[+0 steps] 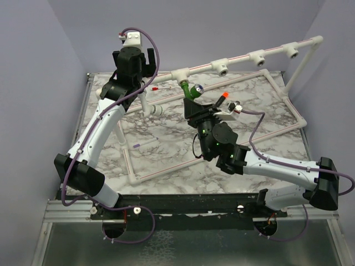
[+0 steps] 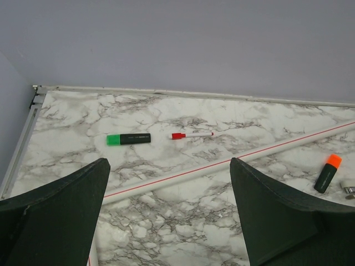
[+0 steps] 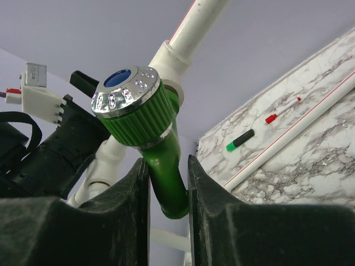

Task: Install the water faucets

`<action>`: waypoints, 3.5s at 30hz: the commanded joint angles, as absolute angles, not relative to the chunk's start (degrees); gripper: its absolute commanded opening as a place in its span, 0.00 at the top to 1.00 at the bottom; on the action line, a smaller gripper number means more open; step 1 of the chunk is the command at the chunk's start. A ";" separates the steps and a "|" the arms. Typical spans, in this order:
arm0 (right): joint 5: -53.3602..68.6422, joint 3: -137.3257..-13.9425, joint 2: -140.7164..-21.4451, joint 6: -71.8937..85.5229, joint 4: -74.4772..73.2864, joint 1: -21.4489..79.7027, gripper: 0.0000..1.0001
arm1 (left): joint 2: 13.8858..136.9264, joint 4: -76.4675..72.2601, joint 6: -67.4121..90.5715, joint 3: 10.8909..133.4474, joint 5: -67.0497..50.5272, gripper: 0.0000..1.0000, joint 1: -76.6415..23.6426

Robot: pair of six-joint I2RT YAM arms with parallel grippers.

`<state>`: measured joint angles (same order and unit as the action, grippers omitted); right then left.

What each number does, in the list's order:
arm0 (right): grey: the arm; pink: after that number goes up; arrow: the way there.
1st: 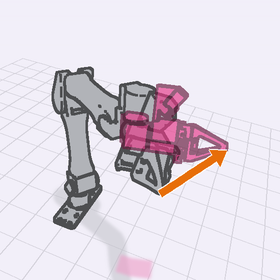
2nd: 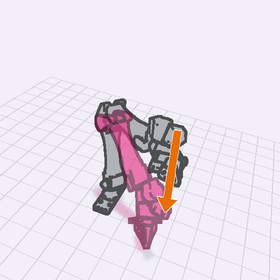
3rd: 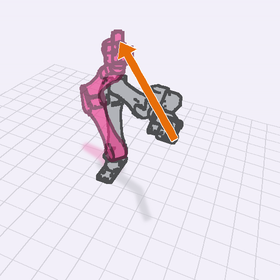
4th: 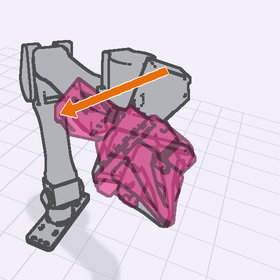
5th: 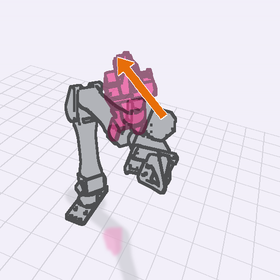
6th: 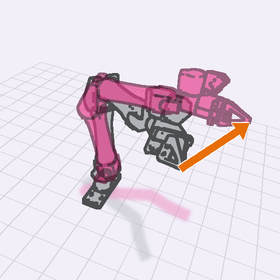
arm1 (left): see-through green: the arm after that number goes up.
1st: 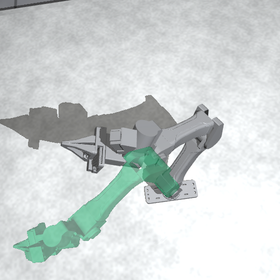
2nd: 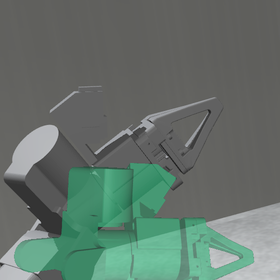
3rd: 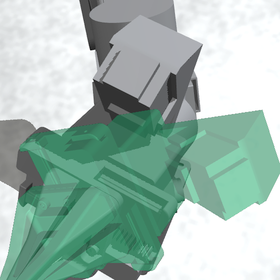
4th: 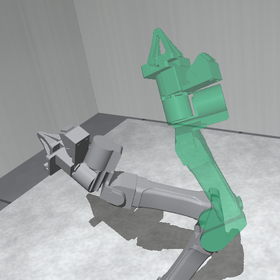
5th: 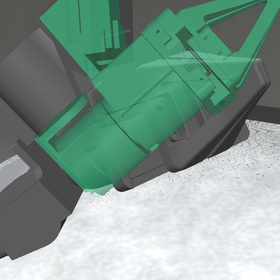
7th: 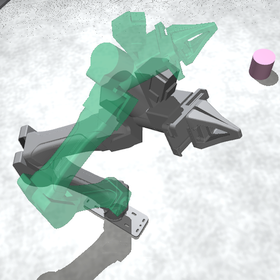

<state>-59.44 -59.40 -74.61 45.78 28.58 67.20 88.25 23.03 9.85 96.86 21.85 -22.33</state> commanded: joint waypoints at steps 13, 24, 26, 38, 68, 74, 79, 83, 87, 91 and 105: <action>-60.80 -57.20 -77.27 28.18 43.76 68.03 0.64 | 87.80 27.77 10.39 95.80 18.89 0.10 -22.59; -60.53 -58.49 -79.18 18.42 50.89 67.88 0.53 | 88.07 27.78 10.29 95.89 18.90 0.10 -22.59; -60.27 -59.15 -79.90 18.05 50.75 67.62 0.53 | 88.07 27.77 10.28 95.85 18.90 0.10 -22.59; -58.48 -59.52 -81.21 15.78 52.34 65.97 0.53 | 87.71 27.74 10.20 95.70 19.07 0.10 -22.59; -57.74 -61.88 -79.99 61.65 26.32 63.63 0.99 | 87.47 27.74 10.36 95.41 18.65 0.10 -22.59; -56.51 -64.59 -79.21 83.23 12.44 63.63 0.99 | 87.36 27.77 10.54 95.29 18.16 0.10 -22.59; -54.07 -63.61 -78.84 94.76 8.07 63.46 1.00 | 87.28 27.77 10.79 95.22 17.78 0.10 -22.59; -52.53 -63.00 -79.01 97.58 8.21 63.46 1.00 | 87.36 27.77 10.90 95.28 17.49 0.10 -22.59; -51.55 -62.35 -79.20 97.19 9.23 63.41 0.96 | 87.24 27.77 10.90 95.10 17.65 0.10 -22.59; -51.50 -61.33 -78.94 94.84 11.52 63.43 0.65 | 87.43 27.78 10.90 95.19 17.67 0.10 -22.59; -47.28 -55.99 -76.55 74.52 30.15 63.43 0.18 | 88.42 27.95 10.66 95.71 18.01 0.10 -22.60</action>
<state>-51.51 -58.28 -77.21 83.96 22.76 63.05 88.18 22.85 11.14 96.71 19.86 -22.15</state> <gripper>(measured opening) 0.808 0.901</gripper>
